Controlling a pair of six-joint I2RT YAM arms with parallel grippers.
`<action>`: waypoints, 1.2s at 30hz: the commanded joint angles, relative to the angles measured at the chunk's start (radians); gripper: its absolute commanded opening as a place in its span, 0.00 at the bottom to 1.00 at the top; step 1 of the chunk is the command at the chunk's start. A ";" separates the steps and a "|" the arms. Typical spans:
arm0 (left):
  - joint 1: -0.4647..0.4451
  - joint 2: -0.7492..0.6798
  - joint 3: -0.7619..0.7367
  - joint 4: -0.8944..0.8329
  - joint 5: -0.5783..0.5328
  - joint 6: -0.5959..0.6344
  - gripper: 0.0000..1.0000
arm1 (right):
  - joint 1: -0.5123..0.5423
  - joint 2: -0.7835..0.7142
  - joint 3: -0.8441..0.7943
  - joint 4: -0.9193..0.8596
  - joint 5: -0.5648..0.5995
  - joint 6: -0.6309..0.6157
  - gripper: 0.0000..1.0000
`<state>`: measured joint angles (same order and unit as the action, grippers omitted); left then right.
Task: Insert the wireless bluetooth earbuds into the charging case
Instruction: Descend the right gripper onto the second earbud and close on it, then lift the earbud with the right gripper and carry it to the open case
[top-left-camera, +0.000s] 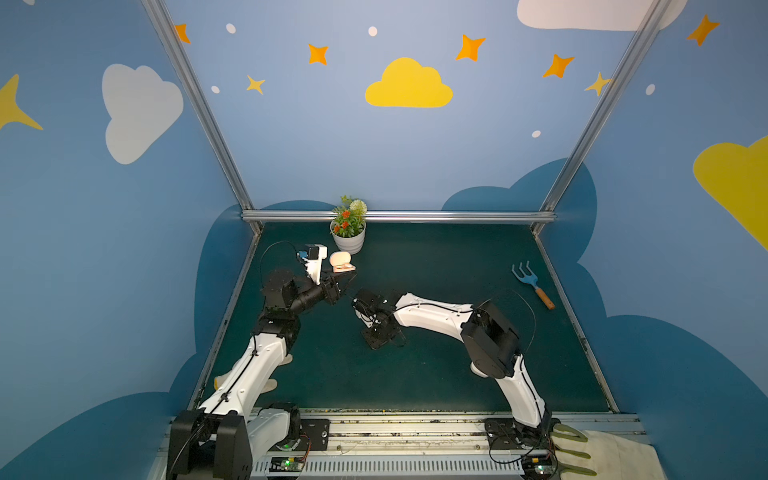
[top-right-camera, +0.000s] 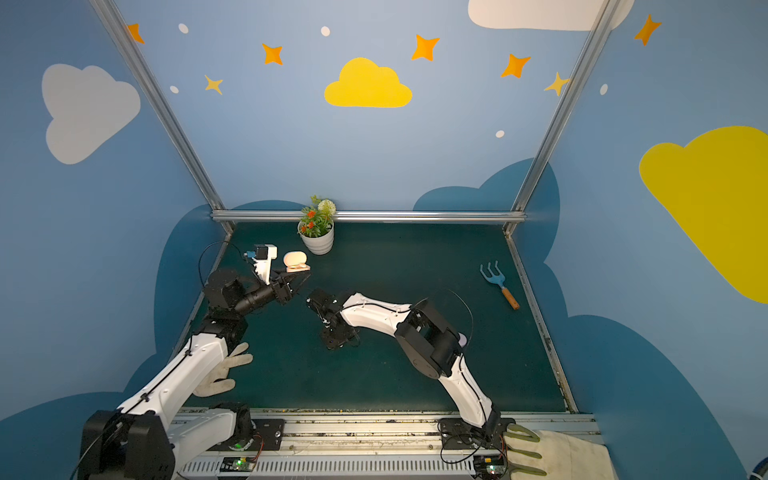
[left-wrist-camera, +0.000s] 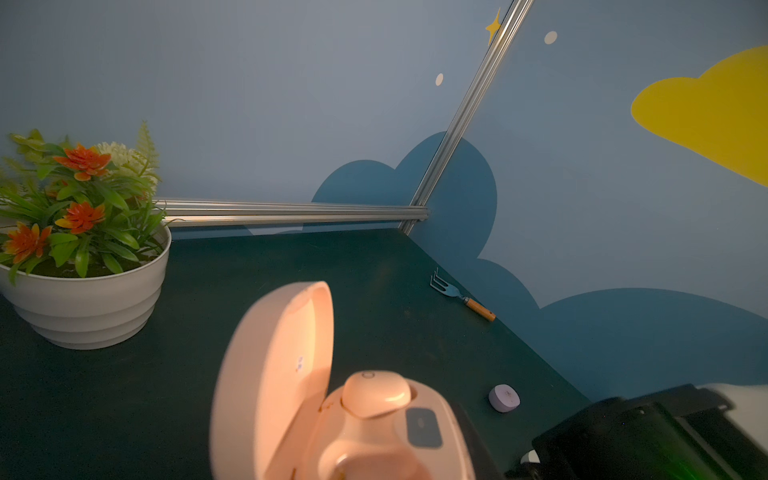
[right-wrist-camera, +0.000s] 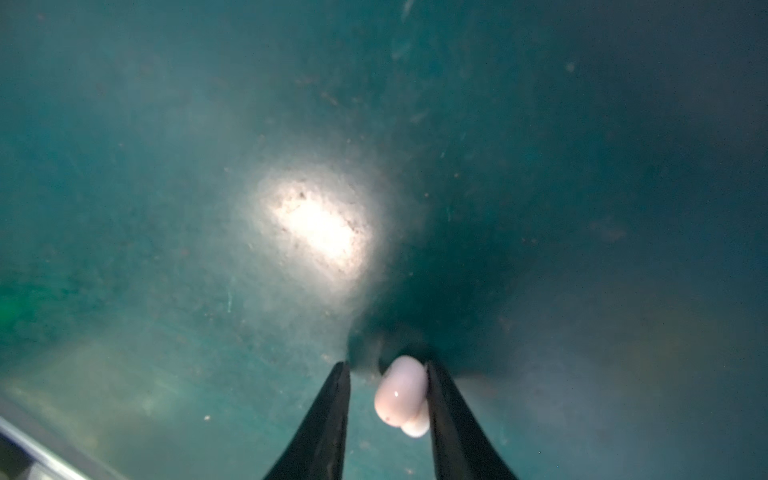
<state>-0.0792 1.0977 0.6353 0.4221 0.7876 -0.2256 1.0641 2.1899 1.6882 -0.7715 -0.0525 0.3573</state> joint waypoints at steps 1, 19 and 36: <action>0.002 -0.001 0.011 0.025 0.002 -0.009 0.05 | 0.011 0.033 0.029 -0.040 0.030 -0.011 0.32; 0.001 -0.005 0.012 0.017 0.016 -0.002 0.05 | 0.001 -0.040 -0.019 -0.041 0.110 0.039 0.15; -0.079 -0.010 0.016 -0.014 0.030 0.045 0.05 | -0.154 -0.472 -0.268 0.002 0.032 0.115 0.14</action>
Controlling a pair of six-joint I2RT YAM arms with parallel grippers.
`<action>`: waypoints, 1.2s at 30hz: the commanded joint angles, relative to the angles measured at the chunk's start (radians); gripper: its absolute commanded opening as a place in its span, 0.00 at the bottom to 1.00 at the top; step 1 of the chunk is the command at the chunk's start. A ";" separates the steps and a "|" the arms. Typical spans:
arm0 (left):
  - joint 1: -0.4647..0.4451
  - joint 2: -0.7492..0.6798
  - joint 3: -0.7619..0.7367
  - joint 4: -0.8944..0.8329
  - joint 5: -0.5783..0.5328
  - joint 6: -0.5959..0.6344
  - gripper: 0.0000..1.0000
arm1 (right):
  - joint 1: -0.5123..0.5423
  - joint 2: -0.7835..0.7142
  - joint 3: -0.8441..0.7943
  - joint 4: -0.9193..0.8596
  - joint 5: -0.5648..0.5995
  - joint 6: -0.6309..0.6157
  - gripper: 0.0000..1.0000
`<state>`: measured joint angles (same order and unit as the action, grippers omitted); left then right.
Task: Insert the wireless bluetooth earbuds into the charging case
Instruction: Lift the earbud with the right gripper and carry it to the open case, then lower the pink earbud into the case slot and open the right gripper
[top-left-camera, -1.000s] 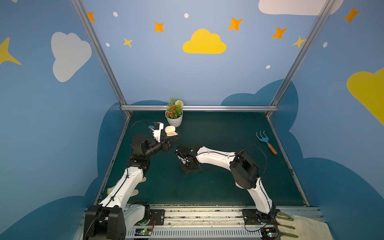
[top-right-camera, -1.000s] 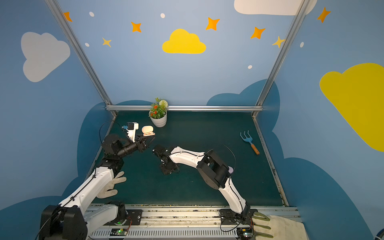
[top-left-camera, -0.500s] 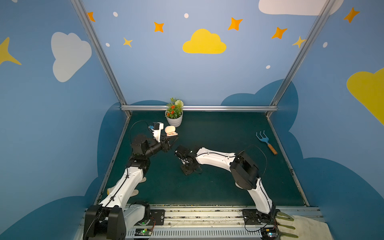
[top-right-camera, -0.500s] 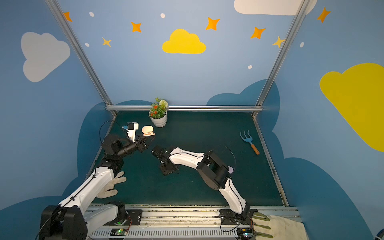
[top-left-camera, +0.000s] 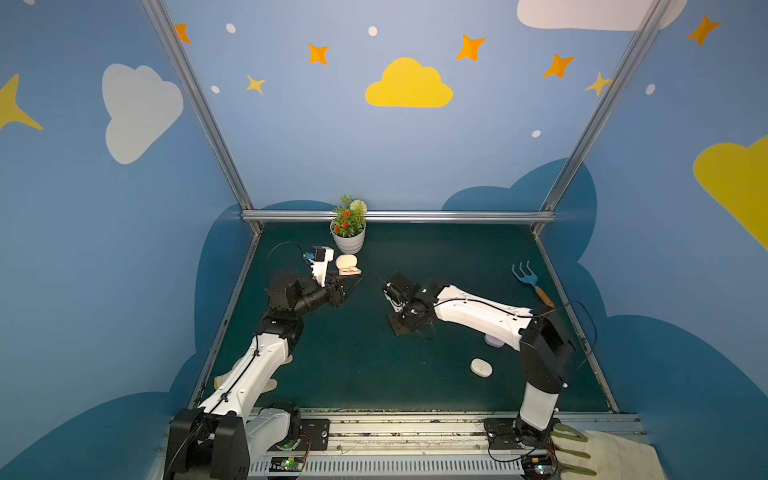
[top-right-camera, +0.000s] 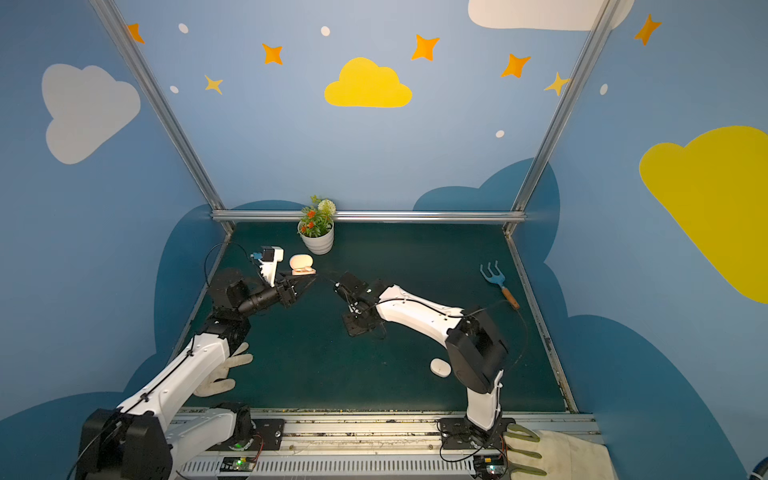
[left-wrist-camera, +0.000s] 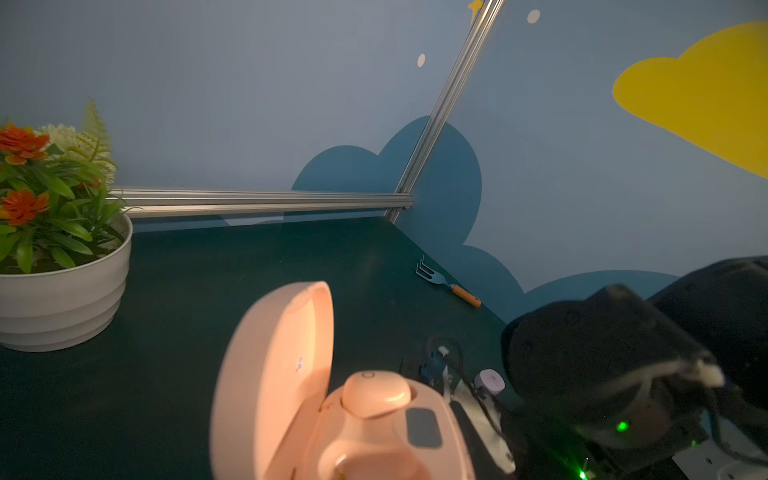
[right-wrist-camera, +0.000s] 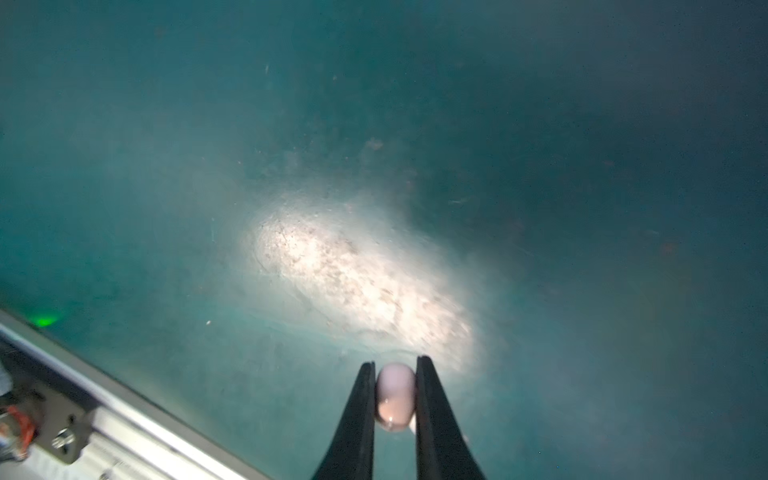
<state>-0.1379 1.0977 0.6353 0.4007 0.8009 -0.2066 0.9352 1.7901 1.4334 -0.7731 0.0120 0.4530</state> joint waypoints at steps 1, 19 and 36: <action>-0.033 -0.010 0.017 0.011 0.023 0.027 0.05 | -0.038 -0.102 -0.016 0.002 -0.046 0.019 0.14; -0.317 0.041 0.067 0.112 0.016 0.136 0.06 | -0.107 -0.484 0.052 0.113 -0.218 0.109 0.16; -0.486 0.102 0.115 0.285 -0.042 0.237 0.06 | -0.098 -0.589 -0.097 0.397 -0.345 0.295 0.18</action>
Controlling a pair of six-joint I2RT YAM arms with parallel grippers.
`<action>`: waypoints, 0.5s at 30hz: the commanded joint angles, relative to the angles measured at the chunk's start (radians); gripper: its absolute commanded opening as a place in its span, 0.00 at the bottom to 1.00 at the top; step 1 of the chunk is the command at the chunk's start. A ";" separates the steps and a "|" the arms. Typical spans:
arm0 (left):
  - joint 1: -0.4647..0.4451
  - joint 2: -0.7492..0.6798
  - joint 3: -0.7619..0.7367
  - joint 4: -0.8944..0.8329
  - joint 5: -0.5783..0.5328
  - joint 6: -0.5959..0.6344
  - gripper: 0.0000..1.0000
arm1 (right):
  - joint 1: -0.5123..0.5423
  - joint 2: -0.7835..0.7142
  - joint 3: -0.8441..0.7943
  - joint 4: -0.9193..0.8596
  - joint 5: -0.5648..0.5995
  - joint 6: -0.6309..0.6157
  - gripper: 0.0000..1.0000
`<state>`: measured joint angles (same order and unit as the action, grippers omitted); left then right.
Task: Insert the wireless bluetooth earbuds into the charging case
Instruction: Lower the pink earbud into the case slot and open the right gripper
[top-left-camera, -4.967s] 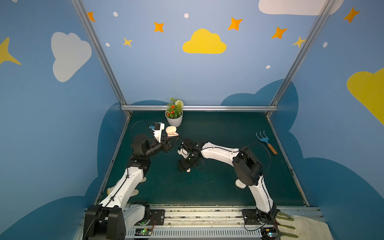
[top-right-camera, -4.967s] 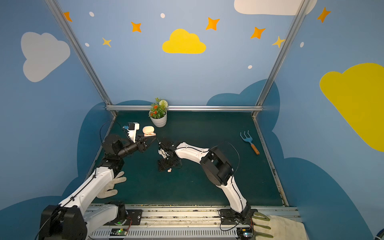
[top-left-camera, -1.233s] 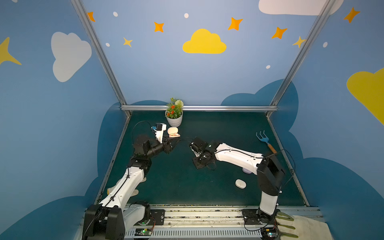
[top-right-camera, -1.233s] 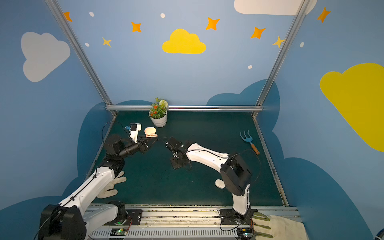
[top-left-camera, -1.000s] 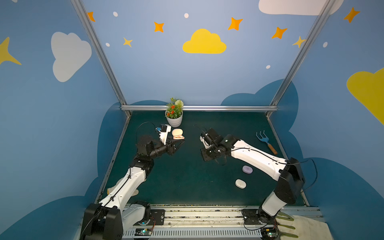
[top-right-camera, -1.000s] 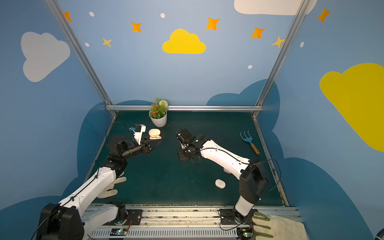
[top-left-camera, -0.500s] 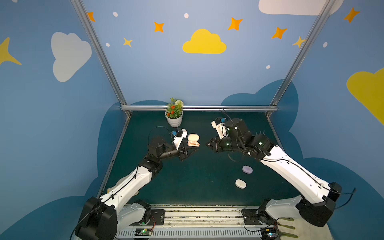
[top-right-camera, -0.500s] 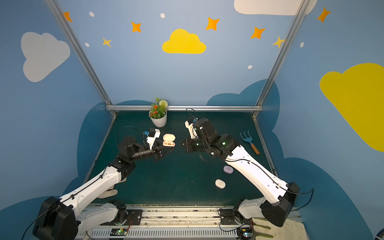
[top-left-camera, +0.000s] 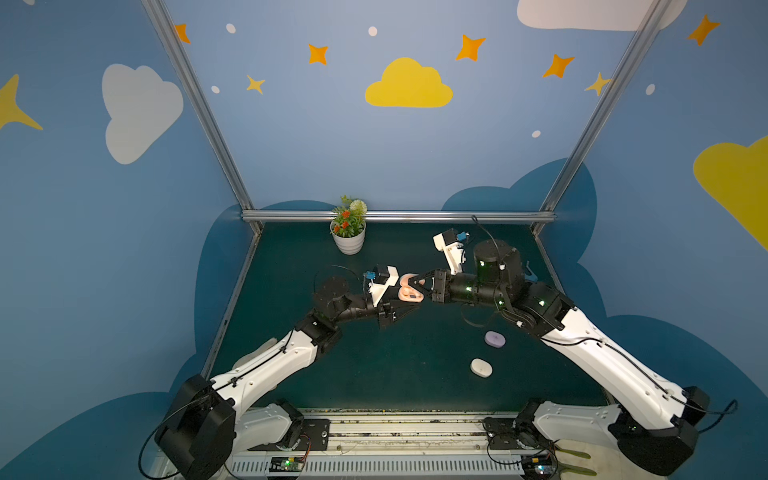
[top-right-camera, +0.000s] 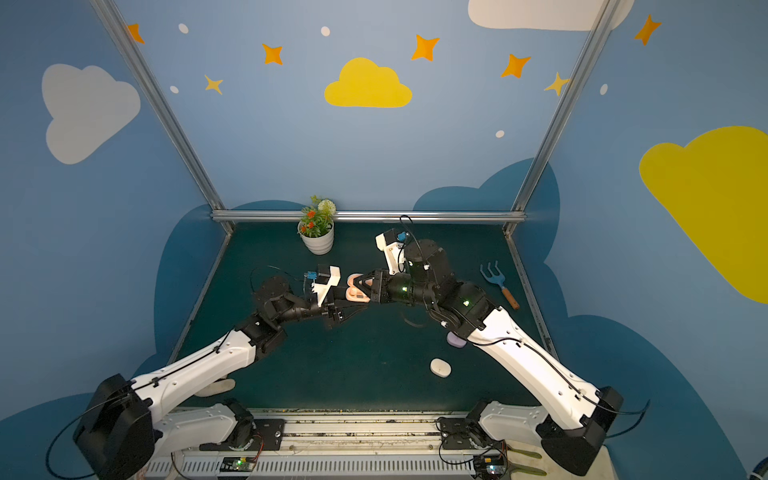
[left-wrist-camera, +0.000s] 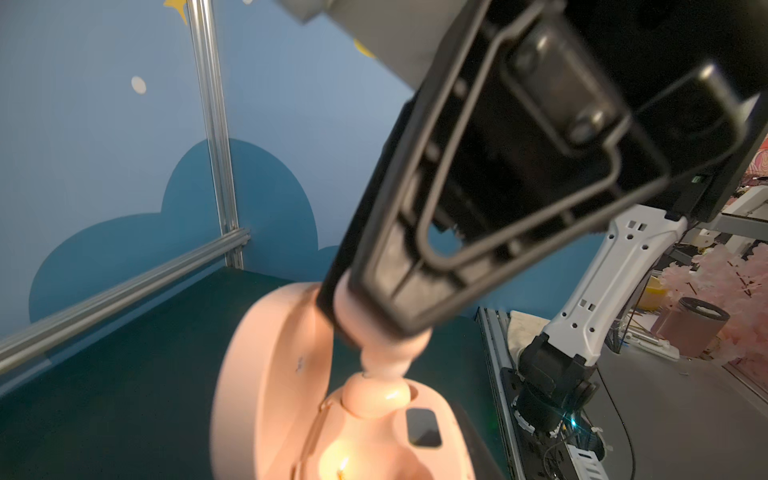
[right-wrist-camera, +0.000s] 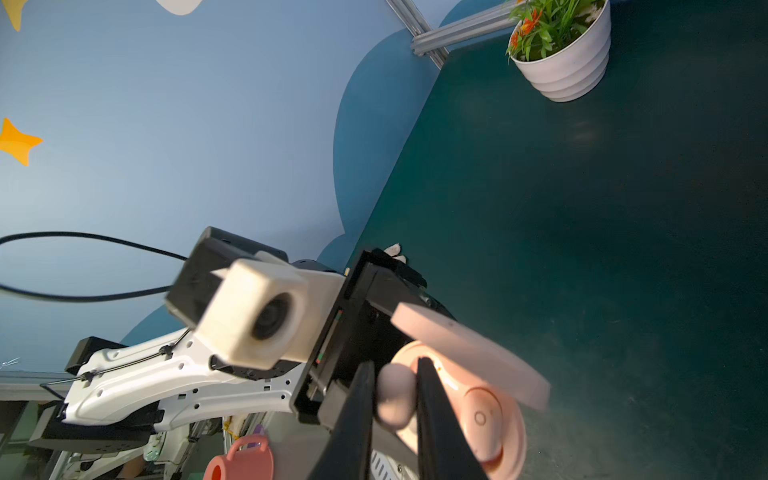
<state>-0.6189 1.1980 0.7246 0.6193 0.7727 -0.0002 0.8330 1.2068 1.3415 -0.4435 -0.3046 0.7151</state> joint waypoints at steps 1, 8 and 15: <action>-0.004 0.001 0.026 0.070 -0.017 0.031 0.06 | 0.005 -0.005 -0.007 0.069 -0.028 0.034 0.18; -0.007 -0.009 0.020 0.072 -0.026 0.043 0.06 | 0.008 0.007 -0.020 0.109 -0.050 0.061 0.18; -0.005 -0.020 0.011 0.067 -0.052 0.067 0.05 | 0.013 0.007 -0.023 0.111 -0.068 0.079 0.18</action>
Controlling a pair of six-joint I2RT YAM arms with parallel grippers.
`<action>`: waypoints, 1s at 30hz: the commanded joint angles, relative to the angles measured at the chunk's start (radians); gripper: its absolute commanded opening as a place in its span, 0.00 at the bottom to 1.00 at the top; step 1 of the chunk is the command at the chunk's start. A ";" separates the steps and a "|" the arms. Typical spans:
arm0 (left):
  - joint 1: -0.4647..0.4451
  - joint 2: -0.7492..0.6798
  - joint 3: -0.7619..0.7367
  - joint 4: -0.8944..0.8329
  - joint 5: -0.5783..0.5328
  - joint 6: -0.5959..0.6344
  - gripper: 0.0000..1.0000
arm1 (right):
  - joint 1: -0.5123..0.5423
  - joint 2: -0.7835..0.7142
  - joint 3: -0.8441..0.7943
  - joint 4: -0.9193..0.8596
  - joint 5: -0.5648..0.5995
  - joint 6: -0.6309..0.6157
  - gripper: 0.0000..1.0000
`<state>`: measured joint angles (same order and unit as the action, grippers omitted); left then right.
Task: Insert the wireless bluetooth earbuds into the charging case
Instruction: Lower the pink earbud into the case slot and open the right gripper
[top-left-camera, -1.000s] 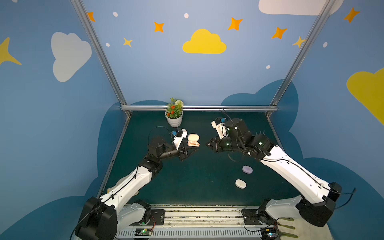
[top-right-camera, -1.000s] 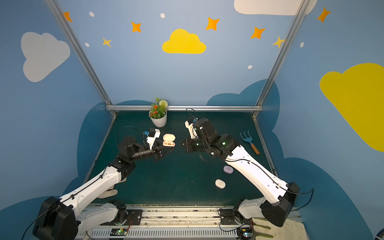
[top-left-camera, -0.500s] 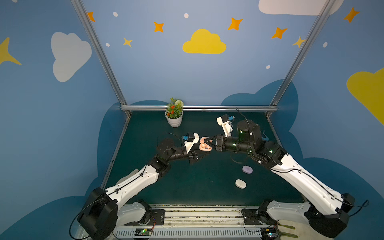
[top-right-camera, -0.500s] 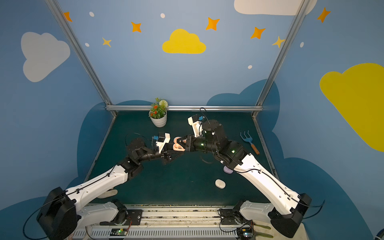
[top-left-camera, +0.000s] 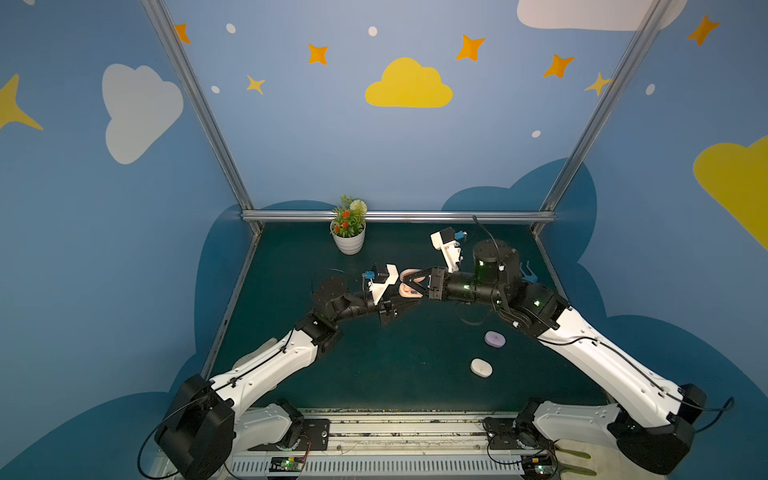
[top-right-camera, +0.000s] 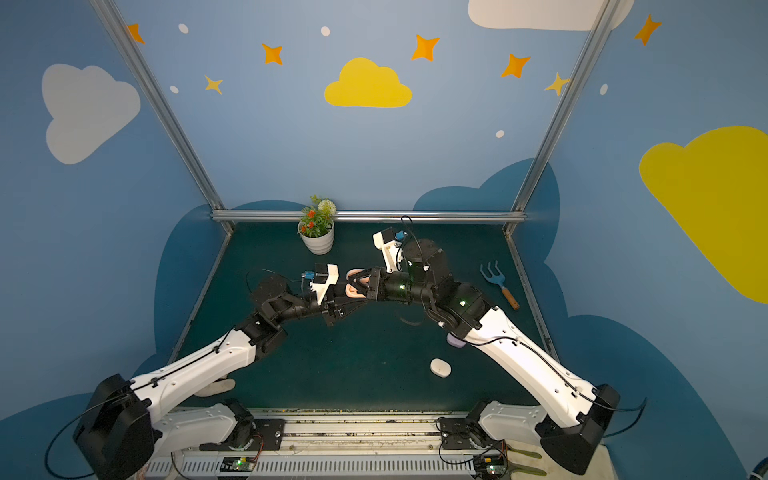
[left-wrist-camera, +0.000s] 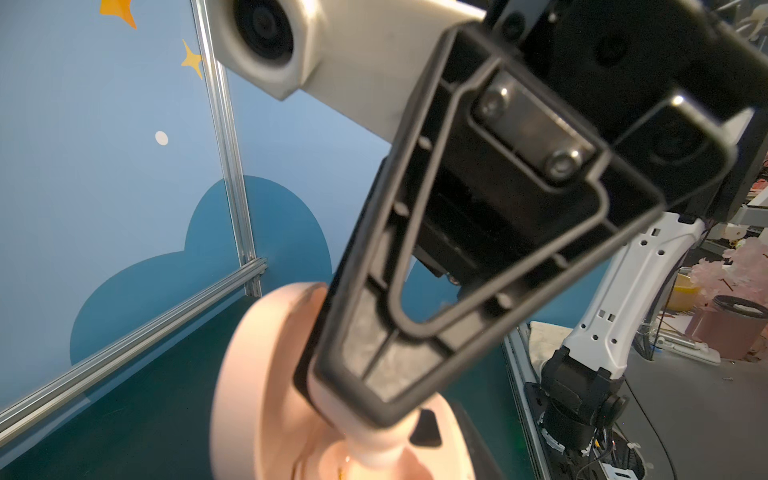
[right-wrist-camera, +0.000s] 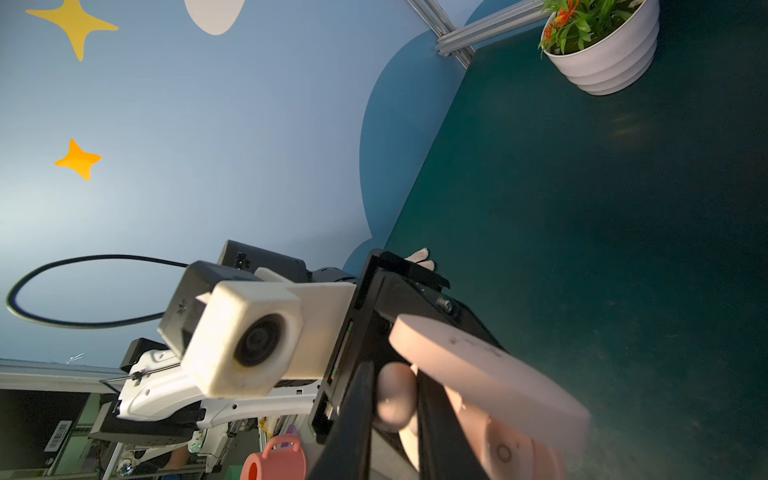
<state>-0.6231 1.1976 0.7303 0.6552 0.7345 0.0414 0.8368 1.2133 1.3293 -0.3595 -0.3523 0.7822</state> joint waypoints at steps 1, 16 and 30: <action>0.000 -0.019 0.007 0.029 -0.016 0.026 0.05 | 0.009 0.000 -0.015 0.029 -0.022 0.017 0.18; 0.005 -0.039 0.007 0.029 -0.024 0.031 0.05 | 0.012 -0.011 -0.051 0.006 0.014 0.026 0.20; 0.010 -0.051 0.006 0.026 -0.030 0.034 0.05 | 0.016 -0.001 -0.022 -0.085 0.043 0.009 0.46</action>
<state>-0.6197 1.1824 0.7246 0.6289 0.7143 0.0711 0.8463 1.2129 1.2976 -0.3511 -0.3397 0.8062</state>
